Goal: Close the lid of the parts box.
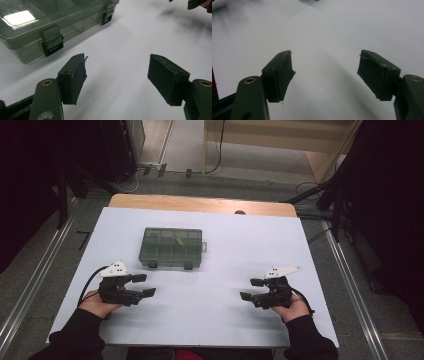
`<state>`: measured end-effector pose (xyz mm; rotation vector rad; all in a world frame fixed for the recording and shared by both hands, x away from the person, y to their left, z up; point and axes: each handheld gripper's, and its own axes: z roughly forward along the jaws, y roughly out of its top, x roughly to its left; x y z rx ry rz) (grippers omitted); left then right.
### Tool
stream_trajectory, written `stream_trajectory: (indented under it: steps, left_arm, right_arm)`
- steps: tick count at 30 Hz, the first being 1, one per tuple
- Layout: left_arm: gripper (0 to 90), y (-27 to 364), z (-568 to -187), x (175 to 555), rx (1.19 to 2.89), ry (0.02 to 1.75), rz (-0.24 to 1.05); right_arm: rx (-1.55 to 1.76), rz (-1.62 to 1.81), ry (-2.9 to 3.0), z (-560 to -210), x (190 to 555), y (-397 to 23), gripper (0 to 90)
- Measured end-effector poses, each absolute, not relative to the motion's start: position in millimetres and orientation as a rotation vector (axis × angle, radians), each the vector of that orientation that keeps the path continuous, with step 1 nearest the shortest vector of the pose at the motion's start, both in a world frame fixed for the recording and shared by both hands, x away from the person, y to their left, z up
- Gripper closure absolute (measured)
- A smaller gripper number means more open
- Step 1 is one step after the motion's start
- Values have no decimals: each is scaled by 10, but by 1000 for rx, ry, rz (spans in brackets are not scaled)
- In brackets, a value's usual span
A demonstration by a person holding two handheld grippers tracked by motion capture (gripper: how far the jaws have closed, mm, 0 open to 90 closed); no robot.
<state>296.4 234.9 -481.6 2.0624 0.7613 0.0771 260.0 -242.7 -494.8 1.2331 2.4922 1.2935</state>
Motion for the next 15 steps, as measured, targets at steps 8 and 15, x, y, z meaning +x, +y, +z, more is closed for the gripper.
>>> stream_trajectory:
  steps: [8,15]
  left_arm:
    - [304,2349,-4832,2971,2073,764,74]
    - [304,2344,-4824,2969,2059,754,57]
  right_arm:
    - [1237,1277,2501,-4969,2613,-2433,281]
    - [1237,1281,2502,-4981,2619,-2429,281]
